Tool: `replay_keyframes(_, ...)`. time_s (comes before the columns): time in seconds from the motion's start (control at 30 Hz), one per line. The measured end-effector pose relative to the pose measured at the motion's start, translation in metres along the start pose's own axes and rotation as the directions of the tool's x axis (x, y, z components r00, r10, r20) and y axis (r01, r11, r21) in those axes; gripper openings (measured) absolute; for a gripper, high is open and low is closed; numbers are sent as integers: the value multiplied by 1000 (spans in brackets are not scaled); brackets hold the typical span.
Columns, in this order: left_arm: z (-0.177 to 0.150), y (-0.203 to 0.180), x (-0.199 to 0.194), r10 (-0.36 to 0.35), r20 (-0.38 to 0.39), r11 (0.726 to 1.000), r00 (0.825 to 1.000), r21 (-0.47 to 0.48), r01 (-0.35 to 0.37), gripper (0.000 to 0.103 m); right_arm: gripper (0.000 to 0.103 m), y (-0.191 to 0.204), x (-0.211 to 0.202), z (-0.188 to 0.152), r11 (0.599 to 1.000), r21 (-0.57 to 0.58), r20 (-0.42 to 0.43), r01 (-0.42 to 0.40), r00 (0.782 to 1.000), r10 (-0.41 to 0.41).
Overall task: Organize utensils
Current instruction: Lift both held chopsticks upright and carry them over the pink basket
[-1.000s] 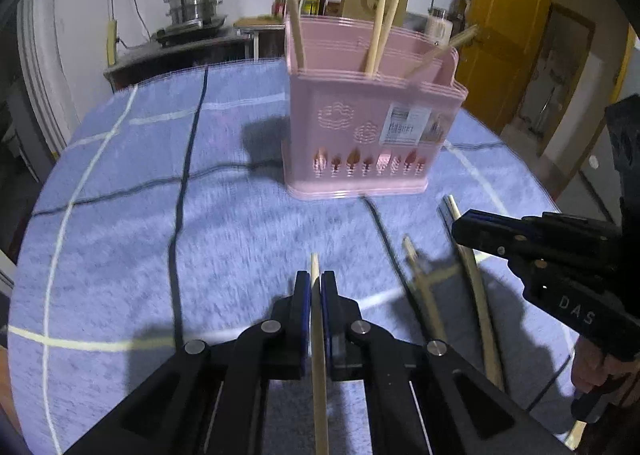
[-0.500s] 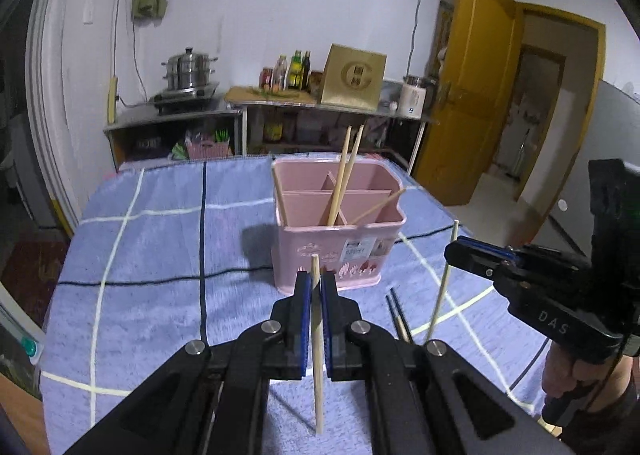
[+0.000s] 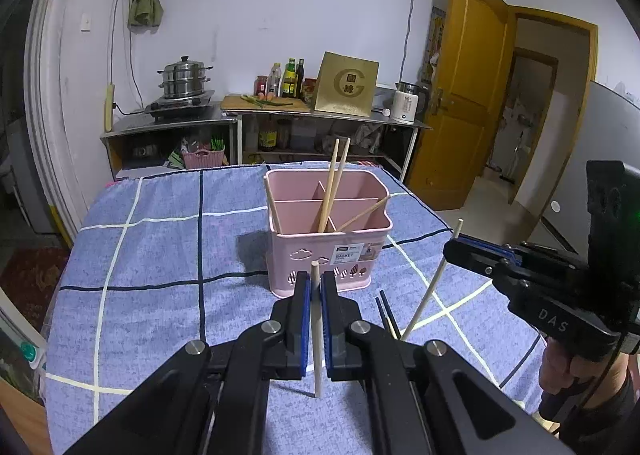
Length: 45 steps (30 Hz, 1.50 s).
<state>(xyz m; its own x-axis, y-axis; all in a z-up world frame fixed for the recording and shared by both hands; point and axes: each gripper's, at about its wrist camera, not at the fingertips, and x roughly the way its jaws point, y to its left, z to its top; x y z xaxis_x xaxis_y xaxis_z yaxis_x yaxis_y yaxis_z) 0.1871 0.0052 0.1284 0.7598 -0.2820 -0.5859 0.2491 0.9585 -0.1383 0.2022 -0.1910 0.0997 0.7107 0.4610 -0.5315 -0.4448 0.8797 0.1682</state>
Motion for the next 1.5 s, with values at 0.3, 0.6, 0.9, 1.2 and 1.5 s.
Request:
replay_keyframes(0.3,16,4,0,-4,12,1000,1000,6,4,5,5,-4,-9,14,1000,2,41,-2,999,2)
replay_keyframes(0.6,68,11,-7,-34,71,999,997,-10,35,5,5,-5,-13,55,1000,-3,122,-11,992,11)
replay_keyframes(0.9,124,9,-7,-20,154,1000,988,14,18,5,5,-7,-8,98,1000,6,205,-30,978,28)
replay_keyframes(1.2,155,18,15,-8,188,1000,982,18,5,5,5,-15,14,120,999,26,240,-23,971,16)
replay_keyframes(1.5,151,30,61,4,153,1000,988,1,-4,5,5,-23,52,111,999,35,202,-4,979,-3)
